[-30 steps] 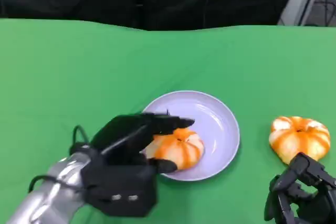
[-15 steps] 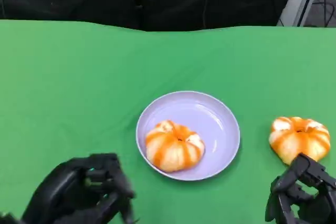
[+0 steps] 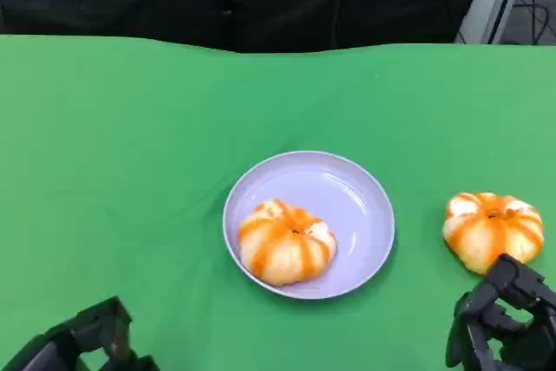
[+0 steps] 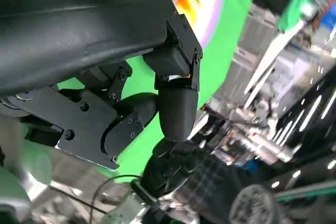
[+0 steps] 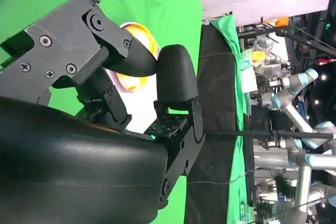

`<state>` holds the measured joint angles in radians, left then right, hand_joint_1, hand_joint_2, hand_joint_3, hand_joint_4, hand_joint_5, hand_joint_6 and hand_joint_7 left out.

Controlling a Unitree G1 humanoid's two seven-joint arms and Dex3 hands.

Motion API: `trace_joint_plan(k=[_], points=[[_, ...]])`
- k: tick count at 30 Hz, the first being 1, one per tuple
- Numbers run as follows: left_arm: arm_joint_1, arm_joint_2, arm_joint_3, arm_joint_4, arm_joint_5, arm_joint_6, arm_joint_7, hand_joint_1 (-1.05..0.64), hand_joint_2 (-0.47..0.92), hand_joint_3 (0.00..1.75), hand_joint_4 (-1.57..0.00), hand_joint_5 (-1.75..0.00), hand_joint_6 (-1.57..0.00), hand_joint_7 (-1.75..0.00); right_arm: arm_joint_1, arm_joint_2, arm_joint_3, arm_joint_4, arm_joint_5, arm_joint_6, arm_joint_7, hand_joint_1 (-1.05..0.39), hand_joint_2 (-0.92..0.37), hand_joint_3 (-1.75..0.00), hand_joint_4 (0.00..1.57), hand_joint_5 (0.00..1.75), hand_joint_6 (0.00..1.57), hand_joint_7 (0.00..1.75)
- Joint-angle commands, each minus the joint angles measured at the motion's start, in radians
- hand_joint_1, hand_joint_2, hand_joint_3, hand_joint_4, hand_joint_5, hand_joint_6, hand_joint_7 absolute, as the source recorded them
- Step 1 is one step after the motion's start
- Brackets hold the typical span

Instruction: Grasp the bread from the table and place it into the plate.

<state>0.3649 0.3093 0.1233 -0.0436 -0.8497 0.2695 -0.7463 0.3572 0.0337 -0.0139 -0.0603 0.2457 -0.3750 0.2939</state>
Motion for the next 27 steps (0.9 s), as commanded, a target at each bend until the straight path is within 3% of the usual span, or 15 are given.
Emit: trace_joint_plan(k=[1,15,27], points=[[-0.031,-0.005,0.052,0.029,-0.004,0.024,-0.024,-0.21,0.74,0.85,-0.82,-1.75,-0.81,-1.55,0.006,-0.007,-0.001,-0.012,0.01,0.0,0.002,-0.14,-0.51,-1.29,0.91,1.75,0.78,1.62],[-0.055,-0.031,0.092,-0.006,0.013,0.081,-0.001,-0.15,0.76,0.82,-0.82,-1.75,-0.82,-1.57,0.014,-0.009,0.002,-0.025,0.014,0.004,0.003,-0.13,-0.51,-1.29,0.91,1.75,0.78,1.62],[-0.061,-0.057,0.109,-0.017,0.036,0.094,0.011,-0.15,0.72,0.93,-0.84,-1.75,-0.78,-1.63,0.007,-0.008,0.0,-0.02,0.015,0.006,0.001,-0.13,-0.51,-1.29,0.91,1.75,0.78,1.63]])
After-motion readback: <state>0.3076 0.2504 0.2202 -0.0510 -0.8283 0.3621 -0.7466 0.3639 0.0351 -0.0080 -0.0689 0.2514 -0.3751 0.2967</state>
